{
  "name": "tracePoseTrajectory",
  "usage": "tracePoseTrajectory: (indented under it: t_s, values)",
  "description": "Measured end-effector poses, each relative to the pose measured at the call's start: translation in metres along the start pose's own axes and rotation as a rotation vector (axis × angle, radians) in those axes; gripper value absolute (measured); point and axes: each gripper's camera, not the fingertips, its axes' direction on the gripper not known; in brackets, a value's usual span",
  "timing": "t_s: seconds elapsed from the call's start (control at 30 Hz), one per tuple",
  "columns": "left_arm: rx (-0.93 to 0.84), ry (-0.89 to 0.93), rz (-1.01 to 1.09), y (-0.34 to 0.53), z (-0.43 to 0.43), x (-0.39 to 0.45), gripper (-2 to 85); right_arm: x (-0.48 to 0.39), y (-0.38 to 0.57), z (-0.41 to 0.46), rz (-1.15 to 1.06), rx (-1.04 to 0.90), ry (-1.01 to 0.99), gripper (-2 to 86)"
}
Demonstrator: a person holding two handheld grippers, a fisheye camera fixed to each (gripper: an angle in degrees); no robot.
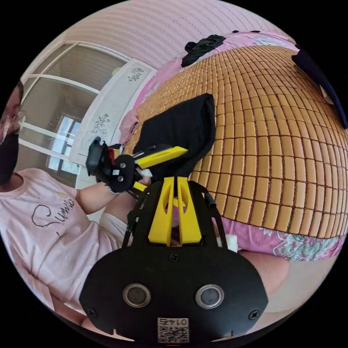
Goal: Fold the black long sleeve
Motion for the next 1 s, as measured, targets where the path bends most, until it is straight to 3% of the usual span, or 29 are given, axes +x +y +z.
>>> tracePoseTrajectory:
  t_s: [0.07,0.2,0.33,0.43,0.57,0.67,0.83,1.0]
  values:
    - [0.007,-0.013,-0.042,-0.001,-0.004,-0.002,20.5,-0.004,-0.005,-0.024,-0.024,0.073,-0.169,1.7]
    - [0.055,-0.110,-0.166,0.006,-0.023,-0.015,3.2,0.002,-0.005,-0.038,-0.016,0.092,-0.200,3.4]
    - [0.055,-0.023,-0.165,0.015,-0.039,-0.015,1.0,0.039,0.014,-0.043,0.141,0.158,-0.164,13.8]
    - [0.106,0.012,-0.081,0.030,-0.067,0.003,0.3,0.064,0.016,-0.037,0.272,0.191,-0.185,16.1]
    - [0.122,0.121,0.004,0.058,-0.108,0.024,-0.2,0.078,0.008,-0.031,0.358,0.358,-0.269,10.1]
    - [0.126,0.126,0.005,0.072,-0.132,0.033,-0.4,0.083,0.010,-0.025,0.420,0.350,-0.316,3.1]
    - [0.203,0.073,-0.077,0.066,-0.170,0.024,-0.5,0.054,0.028,-0.064,0.335,0.450,-0.235,2.2]
    - [0.473,0.194,-0.355,0.070,-0.213,-0.008,-0.2,-0.002,0.007,-0.104,0.150,0.472,-0.153,2.6]
